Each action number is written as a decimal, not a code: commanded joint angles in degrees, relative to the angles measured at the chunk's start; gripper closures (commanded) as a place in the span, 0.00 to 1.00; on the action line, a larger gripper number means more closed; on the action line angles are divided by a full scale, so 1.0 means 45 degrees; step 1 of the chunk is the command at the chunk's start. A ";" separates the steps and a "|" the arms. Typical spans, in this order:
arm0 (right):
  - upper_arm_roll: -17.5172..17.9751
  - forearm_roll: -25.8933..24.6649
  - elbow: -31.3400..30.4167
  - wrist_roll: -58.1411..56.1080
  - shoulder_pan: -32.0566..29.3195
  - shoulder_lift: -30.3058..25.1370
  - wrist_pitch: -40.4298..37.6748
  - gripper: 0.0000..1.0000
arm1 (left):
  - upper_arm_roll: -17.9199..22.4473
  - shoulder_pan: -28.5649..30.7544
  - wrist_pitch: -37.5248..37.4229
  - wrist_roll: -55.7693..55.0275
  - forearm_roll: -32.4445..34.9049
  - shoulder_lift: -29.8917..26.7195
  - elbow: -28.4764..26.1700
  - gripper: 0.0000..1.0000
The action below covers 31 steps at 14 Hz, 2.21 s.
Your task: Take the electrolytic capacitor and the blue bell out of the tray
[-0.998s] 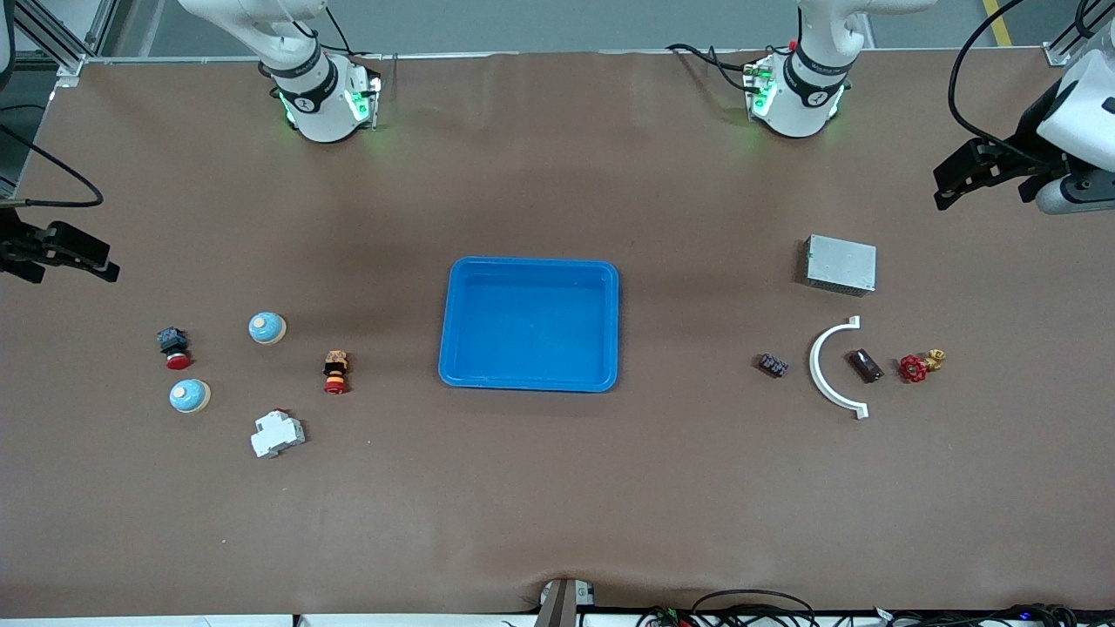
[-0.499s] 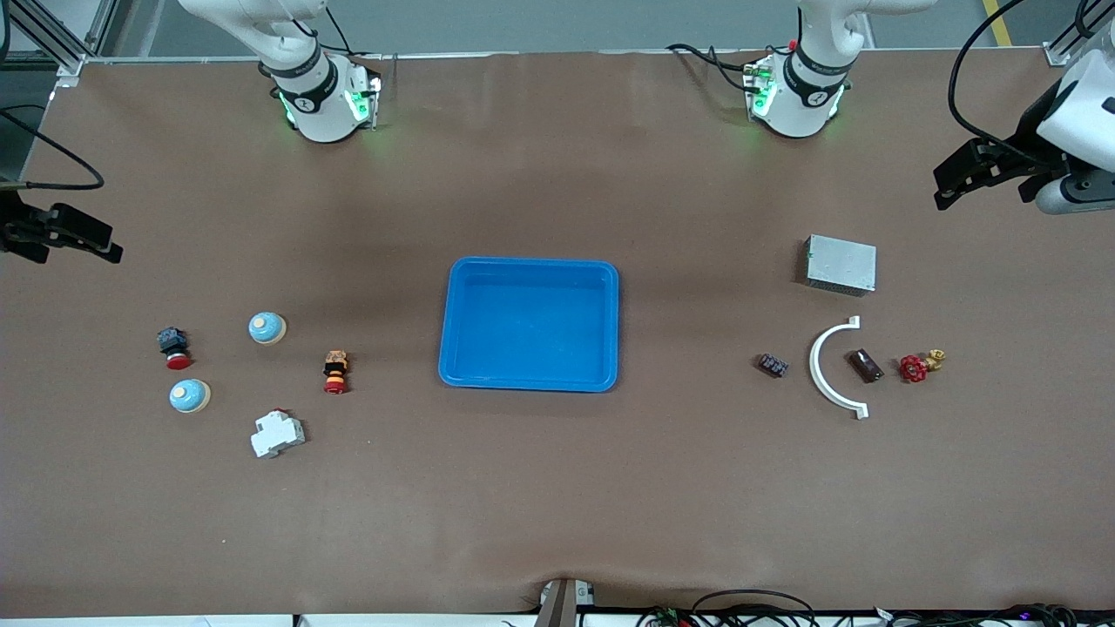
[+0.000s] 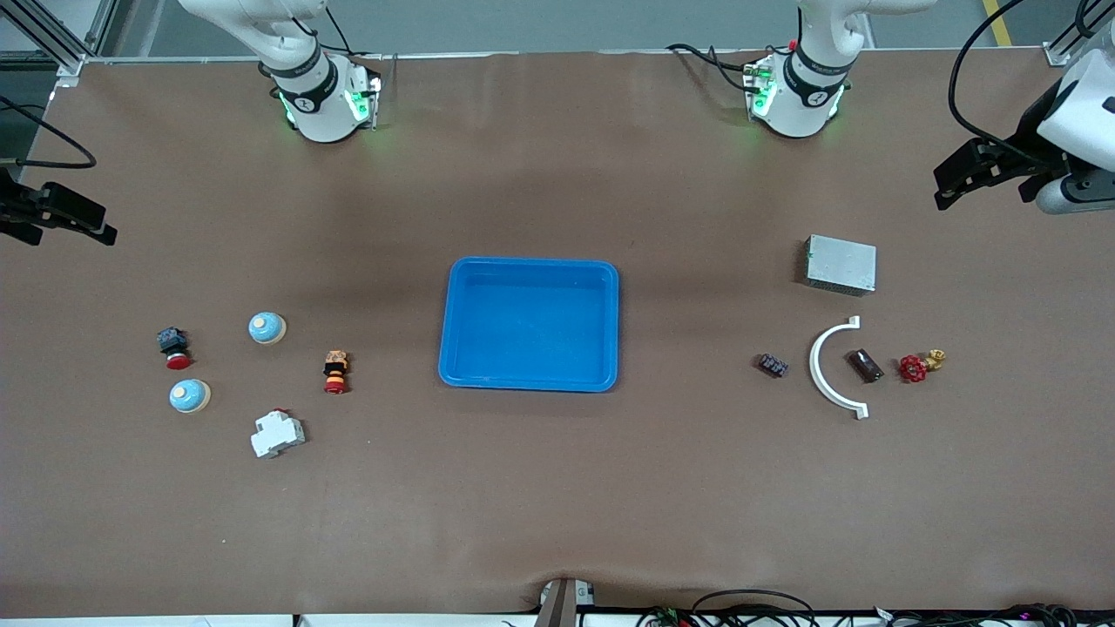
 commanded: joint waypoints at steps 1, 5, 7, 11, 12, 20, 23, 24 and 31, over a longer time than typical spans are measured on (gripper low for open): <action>-0.0014 -0.0013 -0.0174 0.0203 0.0017 -0.0323 -0.0163 0.00 | -0.0004 0.0068 -0.0102 0.0285 -0.0262 -0.0197 -0.0034 0.00; -0.0033 -0.0013 -0.0212 0.0203 -0.0022 -0.0323 -0.0202 0.00 | -0.0004 0.0088 -0.0102 0.0304 -0.0242 -0.0197 -0.0015 0.00; -0.0033 0.0006 -0.0213 0.0319 -0.0023 -0.0323 -0.0318 0.00 | -0.0004 0.0107 -0.0102 0.0304 -0.0242 -0.0197 -0.0015 0.00; -0.0033 0.0026 -0.0232 0.0535 -0.0023 -0.0343 -0.0378 0.00 | -0.0004 0.0107 -0.0102 0.0285 -0.0262 -0.0197 0.0083 0.00; -0.0033 0.0026 -0.0251 0.0515 -0.0023 -0.0343 -0.0358 0.00 | -0.0004 0.0127 -0.0102 0.0285 -0.0243 -0.0197 0.0083 0.00; -0.0014 0.0065 -0.0232 0.0515 0.0016 -0.0440 0.0031 0.00 | -0.0004 0.0146 -0.0102 0.0285 -0.0262 -0.0158 0.0102 0.00; -0.0014 0.0065 -0.0252 0.0515 0.0017 -0.0460 0.0032 0.00 | -0.0004 0.0146 -0.0102 0.0304 -0.0262 -0.0158 0.0102 0.00; -0.0014 0.0065 -0.0271 0.0515 0.0017 -0.0460 0.0013 0.00 | -0.0004 0.0146 -0.0102 0.0304 -0.0262 -0.0158 0.0083 0.00; -0.0033 0.0065 -0.0582 0.0496 -0.0003 -0.0576 0.0402 0.00 | 0.0055 0.0166 -0.0102 0.0363 -0.0301 -0.0099 0.0415 0.00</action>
